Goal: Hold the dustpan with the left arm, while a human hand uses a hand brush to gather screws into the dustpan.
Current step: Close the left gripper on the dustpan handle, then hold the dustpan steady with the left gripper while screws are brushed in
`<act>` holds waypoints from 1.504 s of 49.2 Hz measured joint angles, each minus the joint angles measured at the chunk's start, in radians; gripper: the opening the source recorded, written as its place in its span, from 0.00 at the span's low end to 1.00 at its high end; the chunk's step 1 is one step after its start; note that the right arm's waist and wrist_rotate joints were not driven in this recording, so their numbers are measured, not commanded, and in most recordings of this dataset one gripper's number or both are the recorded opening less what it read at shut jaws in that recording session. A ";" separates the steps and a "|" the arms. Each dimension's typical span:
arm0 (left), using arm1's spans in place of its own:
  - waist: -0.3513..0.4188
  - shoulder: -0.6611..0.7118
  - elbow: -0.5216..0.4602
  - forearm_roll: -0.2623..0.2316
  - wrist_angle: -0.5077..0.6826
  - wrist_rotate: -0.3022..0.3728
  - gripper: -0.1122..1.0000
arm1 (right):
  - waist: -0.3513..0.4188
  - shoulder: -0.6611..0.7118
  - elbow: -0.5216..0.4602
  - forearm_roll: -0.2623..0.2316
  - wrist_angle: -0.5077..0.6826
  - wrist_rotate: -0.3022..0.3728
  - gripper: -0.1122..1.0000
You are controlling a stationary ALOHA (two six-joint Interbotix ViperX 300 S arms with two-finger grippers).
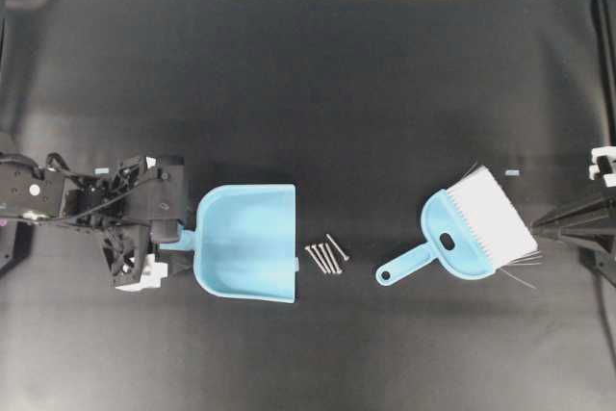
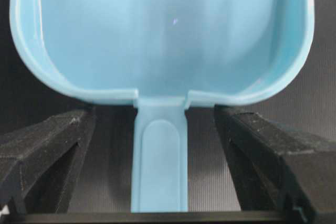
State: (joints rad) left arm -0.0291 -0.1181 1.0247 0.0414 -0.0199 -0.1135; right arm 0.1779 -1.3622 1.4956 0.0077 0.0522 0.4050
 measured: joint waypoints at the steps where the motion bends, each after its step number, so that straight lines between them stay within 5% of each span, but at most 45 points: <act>1: 0.000 0.000 0.005 0.000 -0.012 -0.002 0.89 | 0.000 -0.003 0.000 0.000 0.006 0.000 0.10; 34: 0.002 0.028 0.028 0.000 -0.067 -0.006 0.79 | 0.000 -0.012 0.002 0.000 0.049 -0.002 0.10; 39: 0.002 0.031 0.025 0.000 -0.069 -0.006 0.68 | 0.000 -0.012 0.002 0.000 0.048 0.000 0.10; 46: 0.002 0.032 0.023 0.000 -0.075 -0.002 0.37 | 0.000 -0.012 0.003 0.000 0.051 -0.002 0.10; 74: 0.006 -0.020 0.138 0.002 -0.295 0.031 0.38 | 0.000 -0.031 0.011 0.000 0.075 0.000 0.10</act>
State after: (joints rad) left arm -0.0230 -0.1381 1.1628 0.0430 -0.3145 -0.0828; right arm 0.1779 -1.3929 1.5064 0.0077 0.1273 0.4050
